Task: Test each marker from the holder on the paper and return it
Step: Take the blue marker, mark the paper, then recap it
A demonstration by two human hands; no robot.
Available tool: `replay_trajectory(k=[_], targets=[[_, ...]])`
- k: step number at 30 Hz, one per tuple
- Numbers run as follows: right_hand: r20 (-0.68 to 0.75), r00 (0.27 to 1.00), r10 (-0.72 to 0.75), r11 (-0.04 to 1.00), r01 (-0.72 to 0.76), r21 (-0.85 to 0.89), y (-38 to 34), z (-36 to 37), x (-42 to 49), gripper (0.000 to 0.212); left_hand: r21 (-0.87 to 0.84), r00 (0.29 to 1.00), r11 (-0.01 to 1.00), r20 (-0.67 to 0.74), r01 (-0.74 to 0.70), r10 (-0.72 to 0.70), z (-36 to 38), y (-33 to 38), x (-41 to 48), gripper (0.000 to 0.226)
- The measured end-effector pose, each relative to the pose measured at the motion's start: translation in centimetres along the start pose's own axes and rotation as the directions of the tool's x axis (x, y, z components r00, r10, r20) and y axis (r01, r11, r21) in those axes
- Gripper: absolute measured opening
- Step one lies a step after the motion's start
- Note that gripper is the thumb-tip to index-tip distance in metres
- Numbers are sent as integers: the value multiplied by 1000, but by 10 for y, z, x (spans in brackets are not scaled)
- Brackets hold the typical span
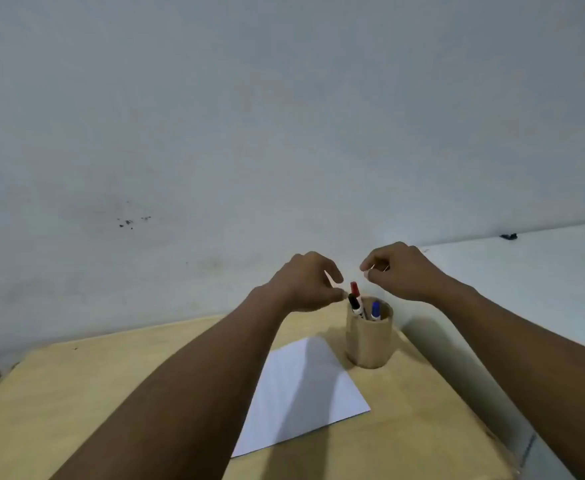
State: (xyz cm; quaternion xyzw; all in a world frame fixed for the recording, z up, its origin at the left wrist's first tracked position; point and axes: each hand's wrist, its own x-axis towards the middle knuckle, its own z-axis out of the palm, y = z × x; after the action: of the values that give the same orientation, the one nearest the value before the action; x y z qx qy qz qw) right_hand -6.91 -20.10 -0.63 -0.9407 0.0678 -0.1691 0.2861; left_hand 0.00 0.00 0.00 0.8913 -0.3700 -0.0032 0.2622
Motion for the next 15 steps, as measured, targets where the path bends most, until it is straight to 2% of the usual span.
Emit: replay_trajectory(k=[5, 9, 12, 15], targets=[[-33, 996, 80, 997, -80, -3, 33, 6, 3, 16, 7, 995, 997, 63, -82, 81, 33, 17, 26, 41], [-33, 991, 127, 992, -126, 30, 49, 7, 2, 17, 147, 985, 978, 109, -149, 133, 49, 25, 40, 29], [-26, 990, 138, 990, -137, 45, 51, 8, 1, 19, 210, 980, 958, 92, -193, 177, 52, 26, 44, 19], [-34, 991, 132, 989, -129, 70, 44, 7, 2, 20, 160, 983, 970, 42, -184, 179, 45, 23, 44, 18]])
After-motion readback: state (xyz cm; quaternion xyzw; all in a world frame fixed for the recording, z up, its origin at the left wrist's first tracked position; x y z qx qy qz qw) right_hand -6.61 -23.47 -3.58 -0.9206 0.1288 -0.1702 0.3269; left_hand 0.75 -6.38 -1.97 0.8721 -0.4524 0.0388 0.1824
